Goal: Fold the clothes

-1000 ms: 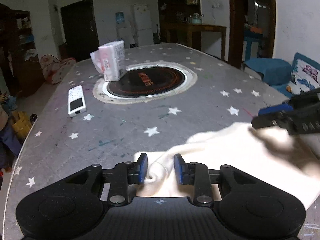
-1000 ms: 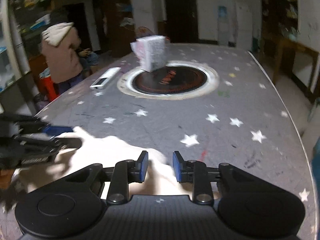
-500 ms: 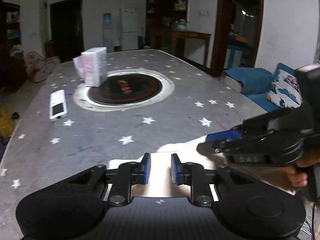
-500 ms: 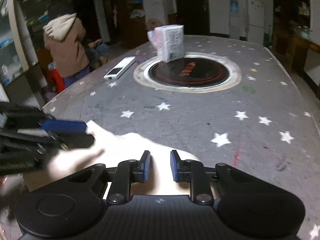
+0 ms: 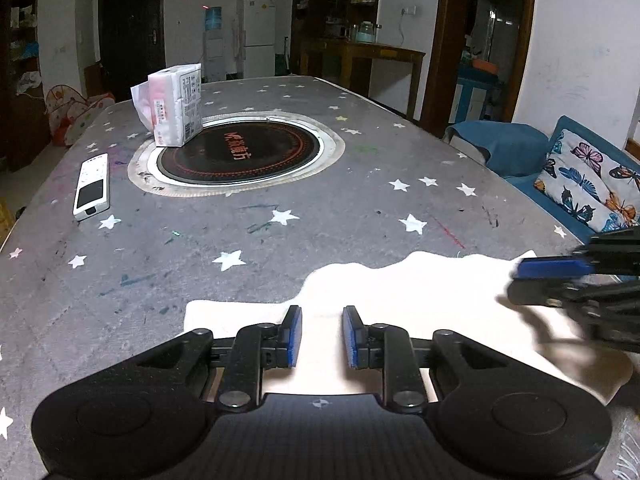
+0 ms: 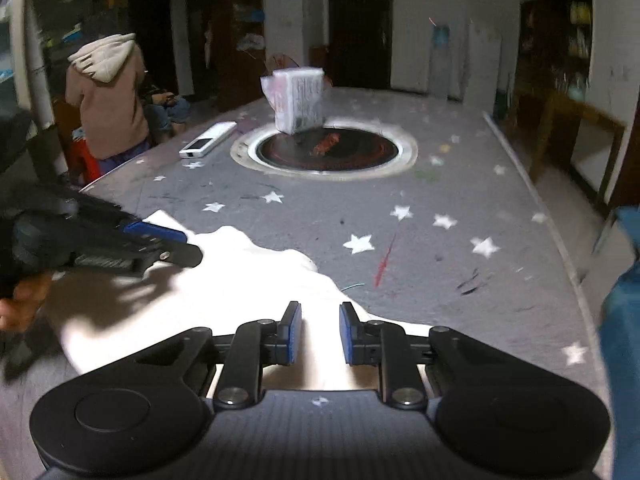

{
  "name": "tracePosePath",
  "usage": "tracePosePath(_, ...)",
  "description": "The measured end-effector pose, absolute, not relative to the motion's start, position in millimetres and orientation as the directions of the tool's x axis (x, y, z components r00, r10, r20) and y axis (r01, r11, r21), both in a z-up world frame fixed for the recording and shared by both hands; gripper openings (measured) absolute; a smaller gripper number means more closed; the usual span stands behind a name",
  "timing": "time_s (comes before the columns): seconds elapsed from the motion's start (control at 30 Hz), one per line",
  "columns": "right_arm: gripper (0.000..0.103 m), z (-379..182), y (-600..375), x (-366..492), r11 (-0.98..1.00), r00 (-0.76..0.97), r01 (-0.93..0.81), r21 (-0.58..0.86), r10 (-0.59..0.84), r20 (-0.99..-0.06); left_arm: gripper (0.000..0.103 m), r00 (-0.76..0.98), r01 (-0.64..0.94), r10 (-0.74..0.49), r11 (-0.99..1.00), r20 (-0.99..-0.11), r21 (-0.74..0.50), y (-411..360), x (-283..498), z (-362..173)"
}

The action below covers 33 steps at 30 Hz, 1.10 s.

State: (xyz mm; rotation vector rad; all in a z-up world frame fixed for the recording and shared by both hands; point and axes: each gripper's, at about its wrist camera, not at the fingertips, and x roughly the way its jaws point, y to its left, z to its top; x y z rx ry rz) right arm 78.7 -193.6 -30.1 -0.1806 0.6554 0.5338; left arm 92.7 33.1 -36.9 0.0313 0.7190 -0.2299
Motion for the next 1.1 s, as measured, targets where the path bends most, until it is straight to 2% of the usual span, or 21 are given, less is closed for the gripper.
tracePosePath(0.2,0.019,-39.0,-212.2,61.2,0.847,0.649,-0.531,-0.023,0.389,-0.654,0.026,0.737,0.207,-0.187,0.977,-0.65,-0.047,32.1,91.7,-38.1)
tracePosePath(0.3,0.019,-37.3,-224.3,66.8,0.874,0.655,-0.485,0.043,0.395,-0.644,0.026,0.74,0.202,-0.184,0.978,-0.647,-0.048,32.9,89.0,-35.9)
tracePosePath(0.4,0.019,-29.1,-227.3,67.8,0.884,0.681,-0.467,0.034,0.384,-0.624,0.026,0.747,0.2,-0.199,0.977,-0.635,-0.07,39.0,81.1,-28.1)
tracePosePath(0.6,0.019,-17.2,-208.1,64.6,0.837,0.646,-0.546,0.049,0.457,-0.612,0.025,0.758,0.253,-0.243,0.965,-0.605,-0.071,39.6,42.2,-14.1)
tracePosePath(0.7,0.019,-14.6,-186.8,44.5,0.774,0.615,-0.634,0.004,0.507,-0.604,0.025,0.752,0.309,-0.28,0.949,-0.596,-0.056,29.4,20.7,-12.2)
tracePosePath(0.87,0.019,-17.1,-171.9,5.4,0.726,0.632,-0.679,-0.111,0.5,-0.592,0.025,0.757,0.374,-0.307,0.927,-0.577,-0.002,9.0,-7.0,-17.9)
tracePosePath(1.1,0.019,-39.3,-174.8,-6.7,0.735,0.623,-0.668,-0.113,0.47,-0.625,0.026,0.732,0.356,-0.301,0.934,-0.611,-0.034,7.9,-9.3,-38.8)
